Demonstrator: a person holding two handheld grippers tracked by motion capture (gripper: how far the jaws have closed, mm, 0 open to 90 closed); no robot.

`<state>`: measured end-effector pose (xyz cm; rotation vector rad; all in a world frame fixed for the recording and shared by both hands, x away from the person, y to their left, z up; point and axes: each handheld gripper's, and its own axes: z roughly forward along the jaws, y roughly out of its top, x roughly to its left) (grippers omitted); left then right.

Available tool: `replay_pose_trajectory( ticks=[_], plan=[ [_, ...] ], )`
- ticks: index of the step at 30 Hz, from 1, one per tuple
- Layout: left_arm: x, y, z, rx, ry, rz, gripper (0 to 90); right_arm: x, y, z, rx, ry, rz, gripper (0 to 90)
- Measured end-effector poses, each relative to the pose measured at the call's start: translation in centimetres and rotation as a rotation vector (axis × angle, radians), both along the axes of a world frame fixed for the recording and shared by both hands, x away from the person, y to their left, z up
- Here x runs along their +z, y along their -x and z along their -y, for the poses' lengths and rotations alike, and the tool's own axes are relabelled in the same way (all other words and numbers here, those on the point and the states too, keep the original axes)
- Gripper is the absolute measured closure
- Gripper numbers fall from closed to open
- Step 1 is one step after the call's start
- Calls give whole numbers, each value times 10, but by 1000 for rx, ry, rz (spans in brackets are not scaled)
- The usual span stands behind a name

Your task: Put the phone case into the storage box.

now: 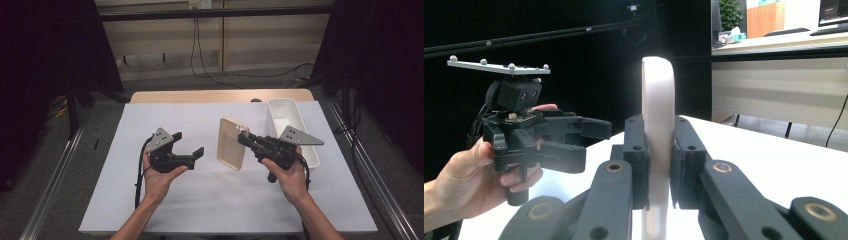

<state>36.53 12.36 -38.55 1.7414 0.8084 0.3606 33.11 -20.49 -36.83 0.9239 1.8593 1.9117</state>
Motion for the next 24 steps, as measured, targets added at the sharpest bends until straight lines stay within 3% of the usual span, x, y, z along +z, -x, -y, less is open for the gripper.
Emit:
replay_pose_trajectory(
  ticks=[2, 6, 12, 17, 24],
  plan=[
    [0, 0, -3, 3, 5, -7, 42, 1, 0, 4, -5, 1, 0, 805],
    [0, 2, -6, 22, -50, 19, 35, 1, -1, 10, 2, -1, 6, 805],
    [-6, 8, -14, 31, -75, 45, 35, 0, -3, 15, 18, 2, 10, 805],
    [-10, 10, -24, 57, -77, 19, 36, -2, -4, 20, 25, 2, 12, 805],
    [-13, 17, -37, 95, -93, 47, 29, 3, -2, 32, 18, 3, 26, 805]
  ],
)
